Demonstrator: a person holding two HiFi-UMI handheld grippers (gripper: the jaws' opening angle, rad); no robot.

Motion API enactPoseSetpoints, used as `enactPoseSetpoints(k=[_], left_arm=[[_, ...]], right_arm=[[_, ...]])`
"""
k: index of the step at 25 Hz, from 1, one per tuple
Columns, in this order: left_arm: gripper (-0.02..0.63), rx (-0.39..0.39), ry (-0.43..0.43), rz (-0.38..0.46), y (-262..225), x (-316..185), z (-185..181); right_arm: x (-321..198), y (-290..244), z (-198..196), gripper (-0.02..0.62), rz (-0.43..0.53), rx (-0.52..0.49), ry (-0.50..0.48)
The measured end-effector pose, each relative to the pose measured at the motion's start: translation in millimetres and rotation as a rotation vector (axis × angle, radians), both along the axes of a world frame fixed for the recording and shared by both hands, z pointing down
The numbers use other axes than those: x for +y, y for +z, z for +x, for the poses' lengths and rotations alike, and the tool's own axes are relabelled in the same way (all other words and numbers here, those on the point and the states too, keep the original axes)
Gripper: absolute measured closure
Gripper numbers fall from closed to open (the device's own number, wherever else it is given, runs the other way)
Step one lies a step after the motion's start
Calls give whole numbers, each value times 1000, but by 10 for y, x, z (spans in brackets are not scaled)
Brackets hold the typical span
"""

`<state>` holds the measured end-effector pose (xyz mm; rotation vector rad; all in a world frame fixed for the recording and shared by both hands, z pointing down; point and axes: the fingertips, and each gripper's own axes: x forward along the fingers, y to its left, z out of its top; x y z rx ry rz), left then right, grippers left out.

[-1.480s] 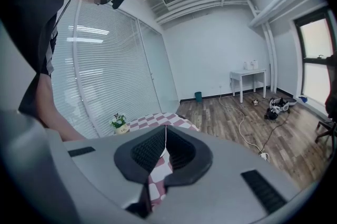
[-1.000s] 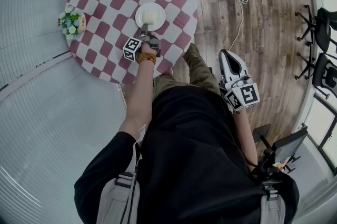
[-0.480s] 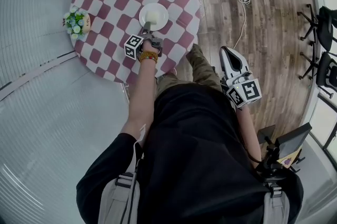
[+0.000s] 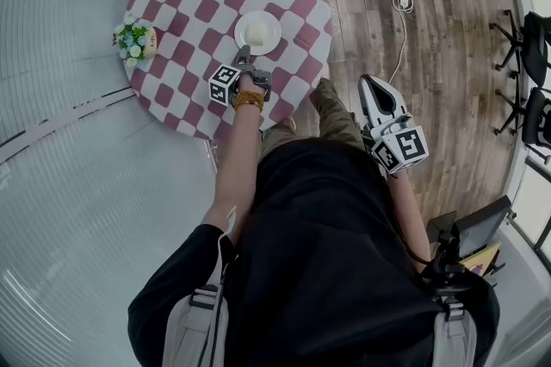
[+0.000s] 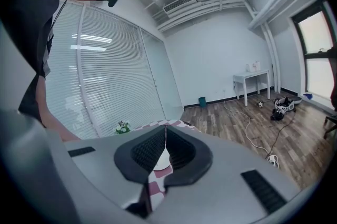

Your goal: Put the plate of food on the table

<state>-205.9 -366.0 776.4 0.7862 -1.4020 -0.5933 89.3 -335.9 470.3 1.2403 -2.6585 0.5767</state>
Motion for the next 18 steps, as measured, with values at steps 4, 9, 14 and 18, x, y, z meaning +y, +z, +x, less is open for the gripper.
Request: enactPoseSetpoints(k=[4,9,14,18], left_arm=[[384,-11,-13,-15,-36,69,-58],[557,-17,3,25,-144,97,-73],[601,54,22,94,-164,134,-26],[601,69,0,110,-176,200,-115]], right_arm=[[-2,-8,-59,584,3,-6,-13],[18,-24,-131,584,5,-8,-26],[51,-26,-222,584,9,-1,-44],[0,11,-349,584,7,5,-79]])
